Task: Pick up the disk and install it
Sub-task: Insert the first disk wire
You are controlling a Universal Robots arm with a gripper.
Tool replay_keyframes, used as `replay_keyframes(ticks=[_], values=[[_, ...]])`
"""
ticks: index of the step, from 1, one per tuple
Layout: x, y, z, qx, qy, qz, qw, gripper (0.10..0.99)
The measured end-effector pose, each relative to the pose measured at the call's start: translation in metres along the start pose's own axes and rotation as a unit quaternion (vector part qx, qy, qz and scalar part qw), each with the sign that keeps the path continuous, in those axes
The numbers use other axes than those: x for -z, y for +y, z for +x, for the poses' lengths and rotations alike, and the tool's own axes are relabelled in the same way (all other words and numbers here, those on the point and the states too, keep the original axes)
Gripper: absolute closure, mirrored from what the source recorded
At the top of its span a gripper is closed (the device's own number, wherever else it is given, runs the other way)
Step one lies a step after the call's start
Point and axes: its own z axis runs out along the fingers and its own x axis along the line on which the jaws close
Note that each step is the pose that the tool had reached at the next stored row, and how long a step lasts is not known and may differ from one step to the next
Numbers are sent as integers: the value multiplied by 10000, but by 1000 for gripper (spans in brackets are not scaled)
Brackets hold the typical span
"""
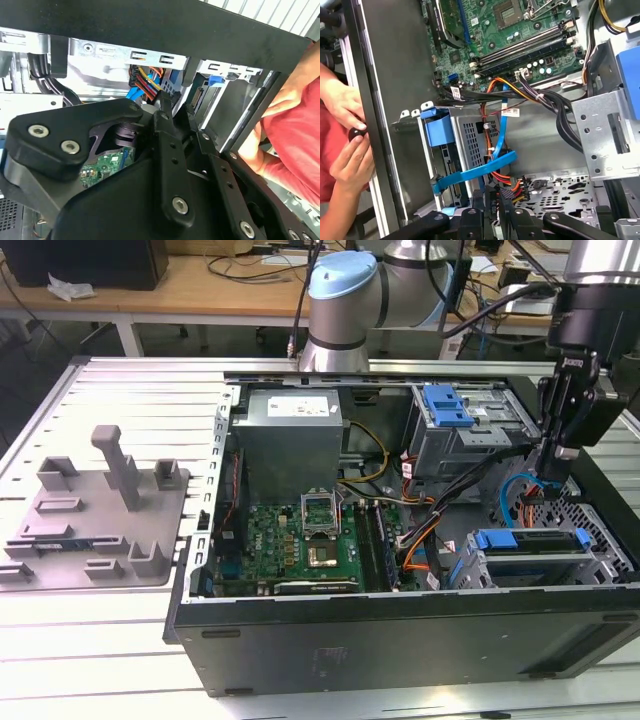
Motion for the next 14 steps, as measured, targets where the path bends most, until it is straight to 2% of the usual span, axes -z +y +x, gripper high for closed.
replay_keyframes(ticks=[5,8,14], values=[[-10,0,-5,23,3,0,10000,824],[-12,0,-6,37,3,4,10000,922],[-14,1,-7,56,2,9,10000,922]])
